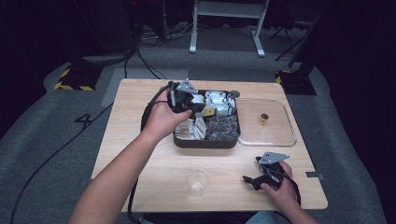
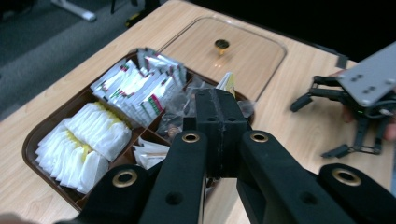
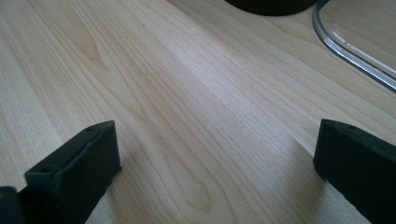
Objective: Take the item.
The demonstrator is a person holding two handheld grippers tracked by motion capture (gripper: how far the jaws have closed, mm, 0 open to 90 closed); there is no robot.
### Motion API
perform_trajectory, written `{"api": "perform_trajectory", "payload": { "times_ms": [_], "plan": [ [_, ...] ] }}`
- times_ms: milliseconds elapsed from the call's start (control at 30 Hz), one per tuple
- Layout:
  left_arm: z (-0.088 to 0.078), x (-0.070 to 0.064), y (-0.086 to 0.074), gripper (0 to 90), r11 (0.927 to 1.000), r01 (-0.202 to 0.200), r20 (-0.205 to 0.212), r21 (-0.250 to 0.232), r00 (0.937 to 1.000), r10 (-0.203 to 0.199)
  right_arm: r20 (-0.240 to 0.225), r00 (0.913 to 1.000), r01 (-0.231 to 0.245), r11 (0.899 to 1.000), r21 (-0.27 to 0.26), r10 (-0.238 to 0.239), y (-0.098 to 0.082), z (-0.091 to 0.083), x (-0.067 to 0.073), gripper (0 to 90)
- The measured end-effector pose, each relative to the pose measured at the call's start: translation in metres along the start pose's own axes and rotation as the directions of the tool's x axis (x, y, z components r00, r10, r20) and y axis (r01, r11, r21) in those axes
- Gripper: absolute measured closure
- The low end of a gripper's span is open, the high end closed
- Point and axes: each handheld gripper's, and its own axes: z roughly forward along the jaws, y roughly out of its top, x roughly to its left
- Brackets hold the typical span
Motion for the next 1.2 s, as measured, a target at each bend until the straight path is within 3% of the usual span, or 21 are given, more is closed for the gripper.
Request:
{"api": "perform_trajectory", "payload": {
  "times_ms": [200,500,833,1200],
  "plan": [
    [-0.023,-0.027,-0.013,90.0,0.9978,-0.042,0.029,-0.051,0.9986,0.043,0.0,1.0,0.0,1.0,0.0,0.0,0.0,0.0,0.0,0.5],
    [-0.04,-0.055,-0.038,90.0,0.9944,-0.067,0.097,-0.082,0.9925,0.075,0.0,1.0,0.0,1.0,0.0,0.0,0.0,0.0,0.0,0.5],
    [-0.038,-0.084,-0.078,90.0,0.9871,-0.069,0.134,-0.145,0.9871,0.088,0.0,1.0,0.0,1.0,0.0,0.0,0.0,0.0,0.0,0.5],
    [-0.02,-0.102,-0.111,90.0,0.9867,-0.057,0.163,-0.152,0.9832,0.082,0.0,1.0,0.0,1.0,0.0,0.0,0.0,0.0,0.0,0.5]
  ]
}}
